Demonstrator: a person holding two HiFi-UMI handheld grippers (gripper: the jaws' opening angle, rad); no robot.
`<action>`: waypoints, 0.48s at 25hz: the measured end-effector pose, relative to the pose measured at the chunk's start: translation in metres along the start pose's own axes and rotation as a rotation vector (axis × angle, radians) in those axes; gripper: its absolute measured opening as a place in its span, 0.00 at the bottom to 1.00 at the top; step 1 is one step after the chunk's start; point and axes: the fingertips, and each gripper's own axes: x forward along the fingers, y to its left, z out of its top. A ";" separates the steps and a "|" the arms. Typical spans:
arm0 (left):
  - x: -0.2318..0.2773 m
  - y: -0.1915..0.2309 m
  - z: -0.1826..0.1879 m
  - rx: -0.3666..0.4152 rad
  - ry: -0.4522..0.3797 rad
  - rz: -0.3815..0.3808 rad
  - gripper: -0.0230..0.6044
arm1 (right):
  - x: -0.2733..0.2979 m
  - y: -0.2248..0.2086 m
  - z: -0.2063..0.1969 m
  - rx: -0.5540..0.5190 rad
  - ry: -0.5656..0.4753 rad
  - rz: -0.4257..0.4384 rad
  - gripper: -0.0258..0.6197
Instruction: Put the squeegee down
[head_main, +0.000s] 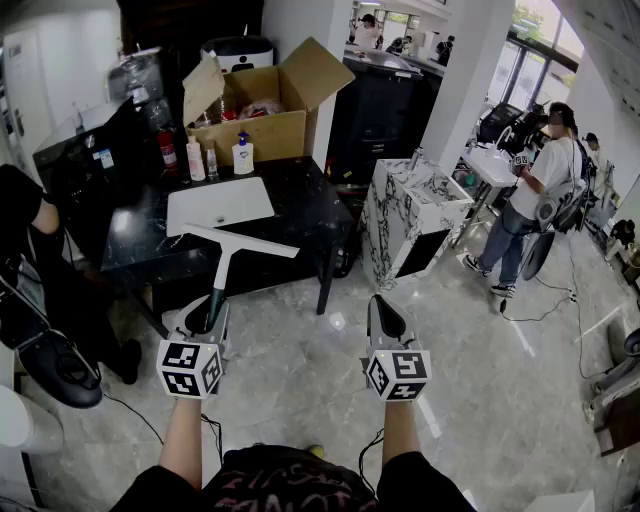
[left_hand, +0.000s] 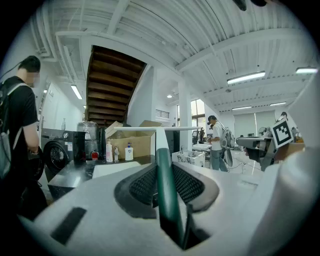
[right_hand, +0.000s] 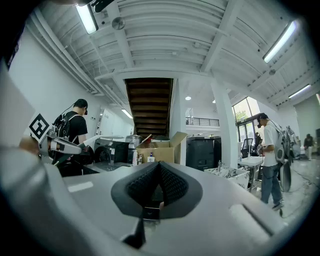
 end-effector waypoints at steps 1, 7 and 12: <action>0.001 0.001 0.000 0.001 -0.003 -0.002 0.20 | 0.001 0.001 -0.001 0.000 -0.001 -0.001 0.05; 0.000 -0.003 0.002 0.003 -0.010 -0.009 0.20 | -0.001 0.003 0.000 0.002 -0.001 0.001 0.05; -0.003 -0.004 -0.003 -0.009 -0.007 -0.014 0.20 | -0.003 0.004 0.004 0.007 -0.014 0.000 0.05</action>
